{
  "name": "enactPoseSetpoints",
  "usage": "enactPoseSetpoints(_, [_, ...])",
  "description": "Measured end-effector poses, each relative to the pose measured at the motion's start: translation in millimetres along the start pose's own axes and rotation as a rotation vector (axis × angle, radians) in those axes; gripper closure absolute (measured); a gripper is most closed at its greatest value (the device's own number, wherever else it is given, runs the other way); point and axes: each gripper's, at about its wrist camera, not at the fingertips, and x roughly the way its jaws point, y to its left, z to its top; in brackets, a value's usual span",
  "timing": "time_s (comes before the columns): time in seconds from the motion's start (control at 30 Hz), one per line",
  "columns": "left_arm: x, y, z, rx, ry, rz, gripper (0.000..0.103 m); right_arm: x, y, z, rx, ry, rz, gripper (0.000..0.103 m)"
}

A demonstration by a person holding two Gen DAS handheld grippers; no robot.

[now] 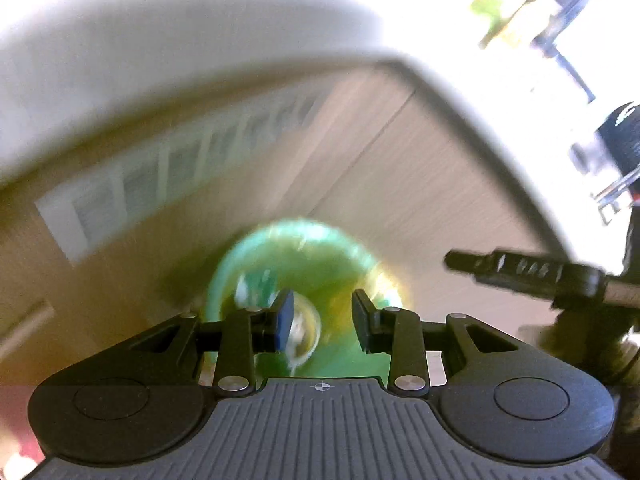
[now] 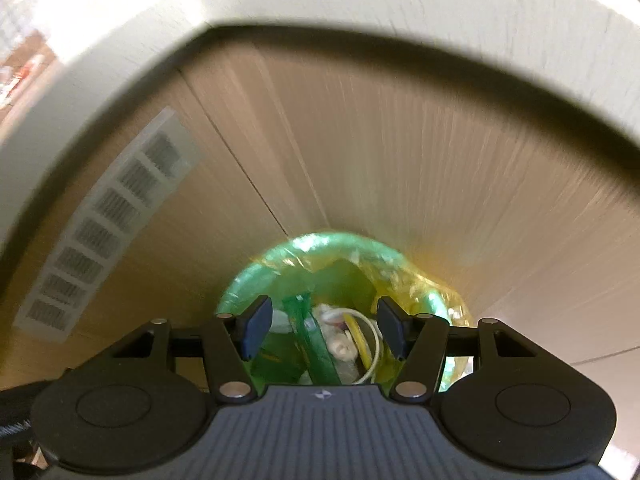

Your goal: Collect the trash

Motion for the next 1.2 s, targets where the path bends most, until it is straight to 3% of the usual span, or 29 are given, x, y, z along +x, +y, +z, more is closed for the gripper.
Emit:
enactPoseSetpoints(0.13, [-73.4,-27.5,20.9,0.077,-0.213,0.035,0.067,-61.4,37.9,8.7,-0.095,-0.146,0.075,0.043])
enactPoseSetpoints(0.23, [-124.0,-46.2,29.5,0.12,-0.359,0.121,0.067,-105.8,71.9,15.7,-0.163,-0.272,0.16,0.032])
enactPoseSetpoints(0.4, [-178.0,-70.1,24.2,0.172,-0.551,0.266,0.067,-158.8,129.5,21.2,-0.327,-0.408,0.267,0.028])
enactPoseSetpoints(0.47, [-184.0,-76.6,21.4,0.182,-0.576,0.315,0.07,-172.6,145.2,18.9,-0.391,-0.445,0.275,0.027])
enactPoseSetpoints(0.5, [-185.8,-78.1,20.1,0.171,-0.581,0.324,0.084,-176.5,150.9,17.9,-0.415,-0.458,0.277,0.027])
enactPoseSetpoints(0.53, [-189.1,-77.8,19.8,0.152,-0.582,0.32,0.091,-179.6,155.8,16.5,-0.433,-0.47,0.281,0.027])
enactPoseSetpoints(0.67, [-192.8,-74.9,14.7,0.058,-0.552,0.351,0.091,-191.5,160.1,11.2,-0.457,-0.496,0.32,0.026])
enactPoseSetpoints(0.83, [-198.2,-84.6,4.0,0.108,-0.586,0.46,0.091,-193.7,163.4,6.5,-0.468,-0.507,0.337,0.026])
enactPoseSetpoints(1.2, [-200.6,-84.2,-2.7,0.112,-0.555,0.452,0.09,-194.2,162.8,-3.0,-0.474,-0.492,0.346,0.026])
